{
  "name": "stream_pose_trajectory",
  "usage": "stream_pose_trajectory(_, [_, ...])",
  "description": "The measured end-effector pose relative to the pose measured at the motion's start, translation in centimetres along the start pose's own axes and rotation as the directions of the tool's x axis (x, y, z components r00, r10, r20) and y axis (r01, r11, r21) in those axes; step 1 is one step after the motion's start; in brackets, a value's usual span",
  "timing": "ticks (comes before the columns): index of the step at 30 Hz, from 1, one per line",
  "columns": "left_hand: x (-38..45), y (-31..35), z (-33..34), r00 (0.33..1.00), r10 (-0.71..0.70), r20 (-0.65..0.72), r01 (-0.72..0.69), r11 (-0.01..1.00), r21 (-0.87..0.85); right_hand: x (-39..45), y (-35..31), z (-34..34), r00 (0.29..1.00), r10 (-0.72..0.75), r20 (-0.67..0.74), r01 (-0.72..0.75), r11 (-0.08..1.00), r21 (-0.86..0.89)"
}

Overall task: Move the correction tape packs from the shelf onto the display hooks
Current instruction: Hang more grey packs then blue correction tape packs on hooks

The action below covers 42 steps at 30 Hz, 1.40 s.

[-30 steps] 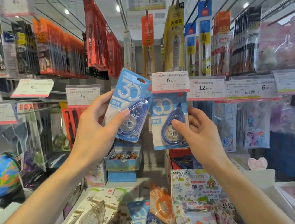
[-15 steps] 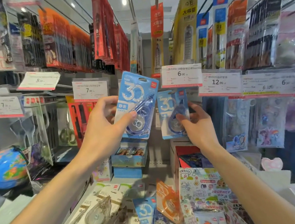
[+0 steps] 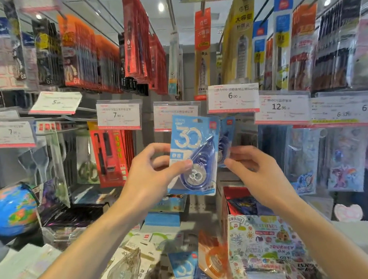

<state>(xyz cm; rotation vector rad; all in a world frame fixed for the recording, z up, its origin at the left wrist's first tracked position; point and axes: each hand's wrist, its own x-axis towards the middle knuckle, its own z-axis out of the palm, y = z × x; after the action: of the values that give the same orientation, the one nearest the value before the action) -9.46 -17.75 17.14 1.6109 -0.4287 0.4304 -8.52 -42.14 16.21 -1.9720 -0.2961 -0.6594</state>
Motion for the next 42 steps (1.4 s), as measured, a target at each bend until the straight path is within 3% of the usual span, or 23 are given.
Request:
stream_pose_trajectory(4, [0.1,-0.4,1.8,1.000,-0.005,0.001,0.005,0.999,-0.042,-1.7,-0.9,0.1,0.990,-0.032,0.136,0.003,0.977,0.214])
stream_pose_trajectory(8, [0.1,-0.6,2.9,1.000,0.030,-0.011,-0.030,0.999,-0.036,-2.0,-1.1,0.4,0.987,-0.027,0.157,-0.024,0.949,0.316])
stream_pose_trajectory(13, [0.1,0.3,3.1,0.987,0.157,0.027,-0.159,0.972,0.175,-2.4,-0.8,-0.6,0.979,0.012,0.202,-0.095,0.908,0.409])
stream_pose_trajectory(19, [2.5,3.7,2.3,0.867,0.496,0.044,-0.461,0.767,0.447,-2.8,0.0,-2.8,0.993,-0.001,0.117,-0.044,0.922,0.385])
stream_pose_trajectory(24, [5.0,5.9,2.3,0.766,0.621,0.169,-0.593,0.579,0.560,-3.1,0.0,-3.5,0.996,-0.032,0.084,-0.002,0.927,0.375])
stream_pose_trajectory(30, [5.6,7.0,2.3,0.702,0.682,0.206,-0.657,0.507,0.558,-3.4,-0.3,-3.7,0.996,-0.051,0.073,0.023,0.938,0.347])
stream_pose_trajectory(42, [5.4,7.6,2.3,0.712,0.679,0.180,-0.642,0.524,0.560,-2.1,-2.2,-2.8,0.996,-0.084,0.040,0.068,0.947,0.313])
